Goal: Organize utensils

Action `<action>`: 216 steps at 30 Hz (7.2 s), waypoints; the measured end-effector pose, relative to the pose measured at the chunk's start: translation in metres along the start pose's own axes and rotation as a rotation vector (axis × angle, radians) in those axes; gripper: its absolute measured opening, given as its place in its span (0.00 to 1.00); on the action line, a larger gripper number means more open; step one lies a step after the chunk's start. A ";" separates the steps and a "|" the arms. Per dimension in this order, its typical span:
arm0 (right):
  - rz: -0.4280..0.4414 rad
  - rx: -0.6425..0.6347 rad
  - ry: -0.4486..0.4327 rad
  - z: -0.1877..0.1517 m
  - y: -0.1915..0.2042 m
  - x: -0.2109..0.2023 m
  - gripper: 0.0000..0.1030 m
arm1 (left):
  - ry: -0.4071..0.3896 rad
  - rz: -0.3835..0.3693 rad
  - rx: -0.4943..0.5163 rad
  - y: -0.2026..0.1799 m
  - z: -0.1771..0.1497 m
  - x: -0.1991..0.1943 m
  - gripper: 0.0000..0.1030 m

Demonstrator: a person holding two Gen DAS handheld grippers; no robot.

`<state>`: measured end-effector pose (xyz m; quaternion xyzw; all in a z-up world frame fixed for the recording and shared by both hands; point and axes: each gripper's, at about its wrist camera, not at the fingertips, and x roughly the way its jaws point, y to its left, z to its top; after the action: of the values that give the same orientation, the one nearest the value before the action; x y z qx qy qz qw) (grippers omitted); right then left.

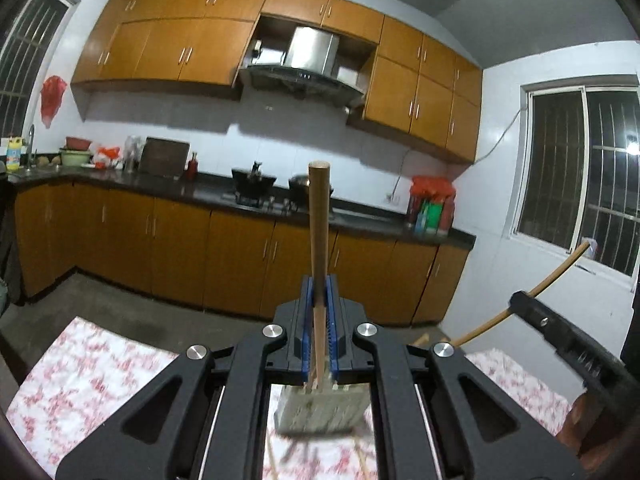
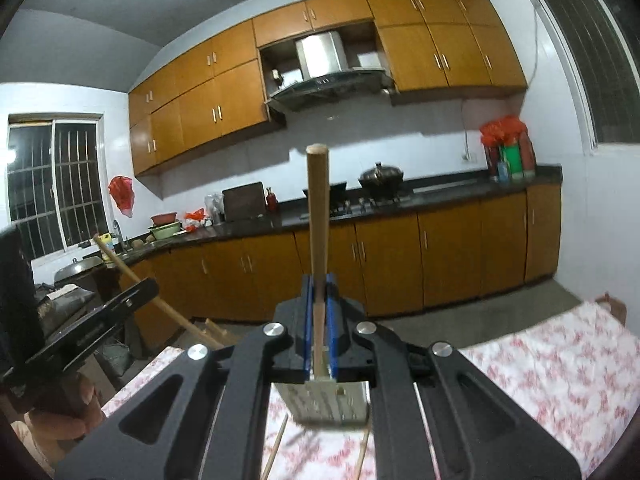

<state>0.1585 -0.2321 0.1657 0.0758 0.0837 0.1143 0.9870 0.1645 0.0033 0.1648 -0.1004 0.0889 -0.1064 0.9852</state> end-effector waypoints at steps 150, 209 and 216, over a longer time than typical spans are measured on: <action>-0.265 0.058 0.680 -0.245 -0.075 0.074 0.09 | 0.706 0.204 0.065 0.064 -0.235 0.038 0.08; -0.156 0.070 0.276 -0.096 -0.053 0.010 0.08 | 0.314 0.073 0.026 0.035 -0.091 -0.003 0.07; -0.077 0.072 0.171 -0.052 -0.040 -0.008 0.08 | 0.210 0.012 0.028 0.016 -0.055 -0.011 0.07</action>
<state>0.1501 -0.2654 0.1092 0.0979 0.1745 0.0791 0.9766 0.1457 0.0109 0.1097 -0.0745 0.1906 -0.1118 0.9724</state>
